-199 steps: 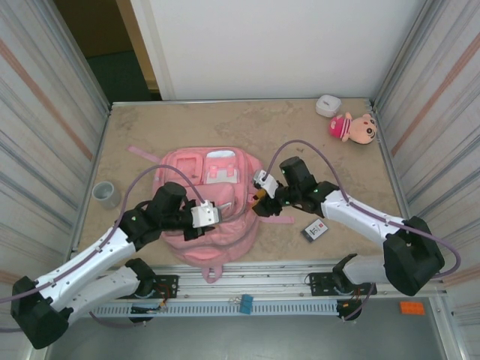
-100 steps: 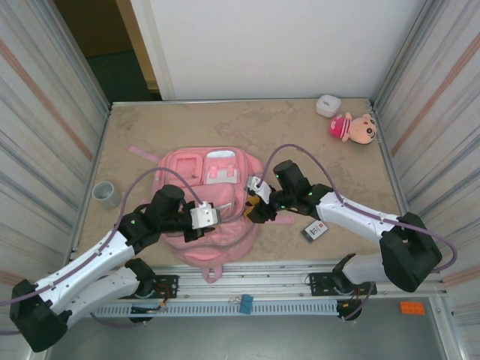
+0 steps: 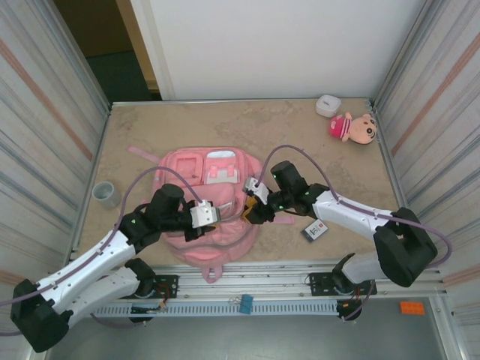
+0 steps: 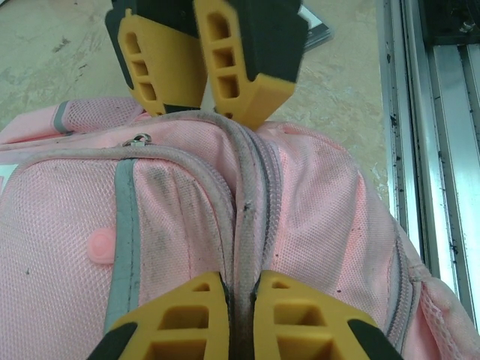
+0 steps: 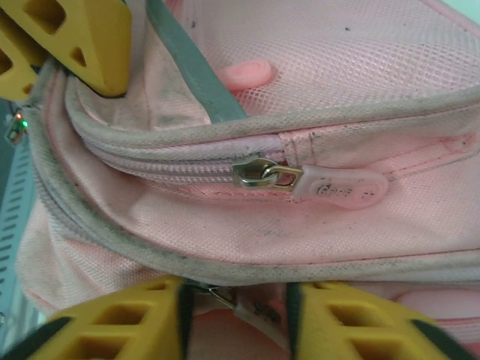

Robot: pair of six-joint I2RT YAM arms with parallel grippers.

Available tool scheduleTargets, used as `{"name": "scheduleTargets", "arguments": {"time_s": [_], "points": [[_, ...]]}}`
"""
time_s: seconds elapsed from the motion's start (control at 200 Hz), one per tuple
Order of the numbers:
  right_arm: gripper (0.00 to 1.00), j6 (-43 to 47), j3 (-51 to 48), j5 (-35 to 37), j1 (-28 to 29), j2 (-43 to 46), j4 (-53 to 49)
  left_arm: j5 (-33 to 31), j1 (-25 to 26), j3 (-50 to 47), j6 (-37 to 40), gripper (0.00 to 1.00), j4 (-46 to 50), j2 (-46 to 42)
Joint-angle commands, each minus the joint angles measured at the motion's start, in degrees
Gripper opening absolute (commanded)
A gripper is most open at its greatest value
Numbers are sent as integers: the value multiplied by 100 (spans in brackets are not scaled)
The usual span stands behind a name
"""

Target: Pack the student bag

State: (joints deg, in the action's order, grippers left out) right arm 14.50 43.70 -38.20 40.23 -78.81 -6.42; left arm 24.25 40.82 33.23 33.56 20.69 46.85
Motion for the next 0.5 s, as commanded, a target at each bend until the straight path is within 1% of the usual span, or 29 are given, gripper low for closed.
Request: {"name": "scheduleTargets", "arguments": {"time_s": [0.0, 0.075, 0.246, 0.376, 0.496], "points": [[16, -309, 199, 335, -11, -113, 155, 398, -39, 83, -128, 2, -498, -39], [0, -535, 175, 570, -198, -38, 170, 324, -39, 96, -76, 2, -404, -33], [0, -644, 213, 1098, -682, -14, -193, 241, -39, 122, -8, 2, -199, -83], [0, -822, 208, 1659, -794, -122, 53, 221, -39, 61, -8, 1, -170, -207], [0, -1118, 486, 2059, -832, -499, 141, 311, -40, 60, -16, 1, -135, -246]]}}
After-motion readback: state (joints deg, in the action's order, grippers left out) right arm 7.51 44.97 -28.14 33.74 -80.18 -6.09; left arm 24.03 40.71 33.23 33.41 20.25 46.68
